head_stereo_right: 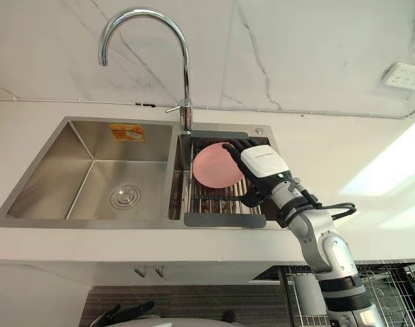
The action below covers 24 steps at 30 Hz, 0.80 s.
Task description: Walk over to the sink, pick up the cup, carry it to the dishwasher, place the cup inside the dishwasher, then close the dishwasher door
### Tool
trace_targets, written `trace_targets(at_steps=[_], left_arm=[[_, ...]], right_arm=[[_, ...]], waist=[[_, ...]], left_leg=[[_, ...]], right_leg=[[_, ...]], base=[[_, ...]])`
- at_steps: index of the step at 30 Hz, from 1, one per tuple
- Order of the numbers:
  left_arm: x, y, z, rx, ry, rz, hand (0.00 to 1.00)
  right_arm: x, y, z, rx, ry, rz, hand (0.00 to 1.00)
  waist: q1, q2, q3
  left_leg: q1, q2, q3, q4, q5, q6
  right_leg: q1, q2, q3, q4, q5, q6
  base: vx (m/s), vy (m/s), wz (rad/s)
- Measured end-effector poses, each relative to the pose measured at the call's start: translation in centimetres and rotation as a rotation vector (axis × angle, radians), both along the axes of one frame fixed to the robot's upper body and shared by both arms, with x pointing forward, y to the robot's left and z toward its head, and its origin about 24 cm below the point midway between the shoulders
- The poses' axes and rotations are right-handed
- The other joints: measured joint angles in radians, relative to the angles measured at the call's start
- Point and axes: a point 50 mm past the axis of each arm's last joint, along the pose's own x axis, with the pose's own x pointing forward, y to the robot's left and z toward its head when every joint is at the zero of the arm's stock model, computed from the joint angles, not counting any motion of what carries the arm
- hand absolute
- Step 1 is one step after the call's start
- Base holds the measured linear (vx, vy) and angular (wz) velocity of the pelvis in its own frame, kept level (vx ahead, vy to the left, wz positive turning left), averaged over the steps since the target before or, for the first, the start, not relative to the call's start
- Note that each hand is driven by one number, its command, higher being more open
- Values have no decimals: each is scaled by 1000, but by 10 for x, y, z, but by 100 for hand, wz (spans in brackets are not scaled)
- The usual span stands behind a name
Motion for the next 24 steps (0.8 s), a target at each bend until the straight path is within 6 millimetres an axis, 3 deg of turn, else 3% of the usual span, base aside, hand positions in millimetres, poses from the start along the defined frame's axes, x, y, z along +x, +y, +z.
trace_targets(at_steps=[8, 17, 24], left_arm=[[-2, -2, -1, 6, 14, -12, 100], [-4, -2, -3, 4, 11, -15, 100], [-5, -5, -4, 8, 3, -12, 100]], right_arm=[[4, -6, -34, -3, 18, -67, 100], [6, -1, -46, 27, -69, -86, 100], [9, 5, -55, -81, -157, -74, 100]], waist=[[1, 11, 9], [4, 16, 13], [8, 28, 21]], left_leg=[[0, -35, -20, -34, 27, 19], [3, -46, -22, -52, 40, 23], [4, -50, -29, -60, 43, 24]], right_leg=[[-4, -26, -16, 0, 11, 16], [-8, -38, -19, 0, 14, 22], [-7, -37, -28, 0, 15, 23]], base=[[-44, 27, 9], [-35, 15, 1], [-5, -2, 2]])
